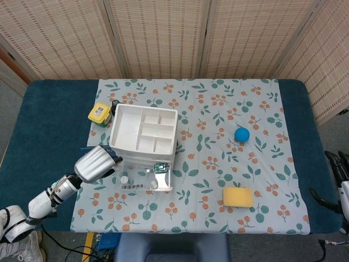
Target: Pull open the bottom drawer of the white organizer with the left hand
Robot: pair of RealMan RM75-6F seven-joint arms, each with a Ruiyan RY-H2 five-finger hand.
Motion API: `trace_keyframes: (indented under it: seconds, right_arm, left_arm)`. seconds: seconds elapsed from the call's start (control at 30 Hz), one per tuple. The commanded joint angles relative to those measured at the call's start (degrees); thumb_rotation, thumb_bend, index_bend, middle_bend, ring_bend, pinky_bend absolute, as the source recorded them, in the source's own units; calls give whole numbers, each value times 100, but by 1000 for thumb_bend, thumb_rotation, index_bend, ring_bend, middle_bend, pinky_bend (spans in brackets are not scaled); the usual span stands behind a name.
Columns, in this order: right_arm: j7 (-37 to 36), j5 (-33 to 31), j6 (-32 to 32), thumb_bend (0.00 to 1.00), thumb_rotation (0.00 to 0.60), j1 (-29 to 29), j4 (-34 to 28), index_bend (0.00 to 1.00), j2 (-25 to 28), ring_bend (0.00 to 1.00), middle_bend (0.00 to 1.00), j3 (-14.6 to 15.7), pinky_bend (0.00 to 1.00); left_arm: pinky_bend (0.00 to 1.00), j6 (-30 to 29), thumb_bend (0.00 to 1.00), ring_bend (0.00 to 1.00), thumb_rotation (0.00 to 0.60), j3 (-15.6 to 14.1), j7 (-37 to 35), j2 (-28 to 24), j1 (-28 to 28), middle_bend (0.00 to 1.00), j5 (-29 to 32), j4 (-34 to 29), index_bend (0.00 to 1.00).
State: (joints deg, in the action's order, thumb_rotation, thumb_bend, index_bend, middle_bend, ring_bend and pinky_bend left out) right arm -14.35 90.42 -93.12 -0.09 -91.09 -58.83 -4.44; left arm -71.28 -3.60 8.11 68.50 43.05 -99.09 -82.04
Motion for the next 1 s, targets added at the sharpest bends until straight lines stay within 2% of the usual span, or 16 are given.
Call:
trace_keyframes:
  seconds: [0.03, 0.43, 0.73, 1.0]
  right_arm:
    - [-1, 17, 3, 246, 600, 11, 1, 0, -5, 0, 101, 3, 0]
    - [40, 88, -61, 246, 600, 4, -53, 0, 15, 0, 101, 25, 0]
    - [101, 112, -93, 246, 600, -10, -115, 0, 26, 0, 101, 43, 0]
    - [124, 102, -100, 246, 600, -16, -138, 0, 26, 0, 101, 46, 0]
  left_arm:
    - [1000, -30, 234, 1000, 600, 18, -56, -77, -217, 1000, 262, 122, 594]
    - [1000, 540, 234, 1000, 600, 125, -240, 187, -693, 1000, 1219, 853, 581]
    - [1000, 916, 234, 1000, 600, 3, -384, 605, -758, 1000, 1153, 1120, 581]
    - [1000, 1079, 234, 1000, 600, 61, -421, 984, -701, 1000, 1082, 1259, 563]
